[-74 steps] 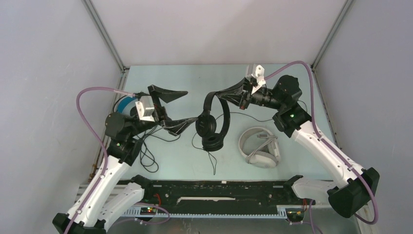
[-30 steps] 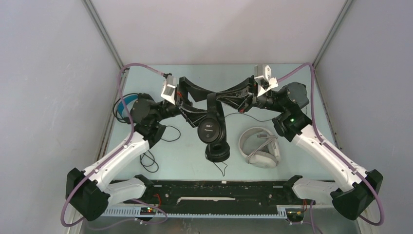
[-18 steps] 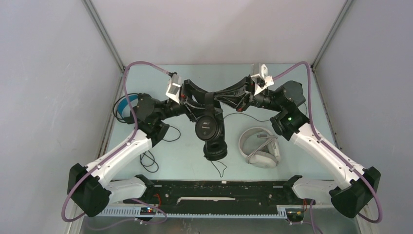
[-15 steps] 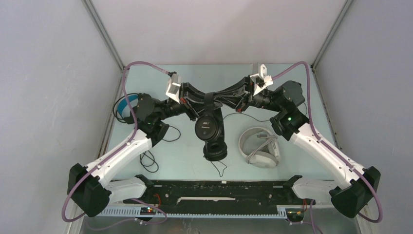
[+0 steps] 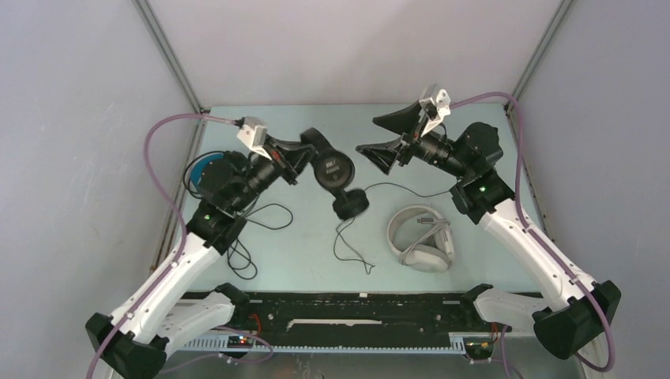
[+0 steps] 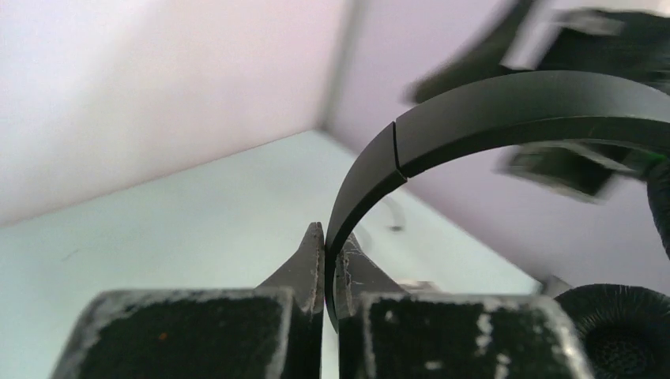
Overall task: Wrap the headphones
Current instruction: Wrap the headphones cable around the headphones.
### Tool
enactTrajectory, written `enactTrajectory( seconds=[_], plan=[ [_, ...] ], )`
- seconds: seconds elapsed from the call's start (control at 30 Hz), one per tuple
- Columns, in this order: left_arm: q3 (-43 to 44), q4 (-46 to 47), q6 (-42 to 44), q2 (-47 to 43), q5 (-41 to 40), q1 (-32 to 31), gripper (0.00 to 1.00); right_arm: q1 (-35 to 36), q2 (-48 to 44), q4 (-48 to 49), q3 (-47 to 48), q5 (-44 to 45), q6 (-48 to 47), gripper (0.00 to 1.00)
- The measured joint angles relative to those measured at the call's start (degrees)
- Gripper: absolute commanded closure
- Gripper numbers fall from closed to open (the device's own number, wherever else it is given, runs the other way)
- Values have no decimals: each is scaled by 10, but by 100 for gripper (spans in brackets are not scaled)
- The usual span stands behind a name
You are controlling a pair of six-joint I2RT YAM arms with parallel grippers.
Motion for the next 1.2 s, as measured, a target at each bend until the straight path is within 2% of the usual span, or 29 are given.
enactTrajectory(
  seconds=[0.13,0.23,0.37,0.57,0.93,1.07,1.2],
  plan=[
    [28,-143,28,-11,-143,51,100,-15,-17,-16,-14,22,-1,16],
    [83,-255,43,8,-233,94,100,-17,-38,-19,-39,18,0,18],
    [171,-361,47,40,-292,139,100,13,-59,-20,-73,10,-9,18],
    [257,-460,46,57,-291,147,100,85,-35,-23,-87,19,-61,17],
    [318,-558,46,61,-259,147,100,107,43,8,-123,31,-180,15],
    [332,-582,45,63,-238,147,100,116,75,19,-123,20,-207,21],
    [367,-601,41,75,-221,147,100,118,92,43,-143,20,-212,35]
  ],
)
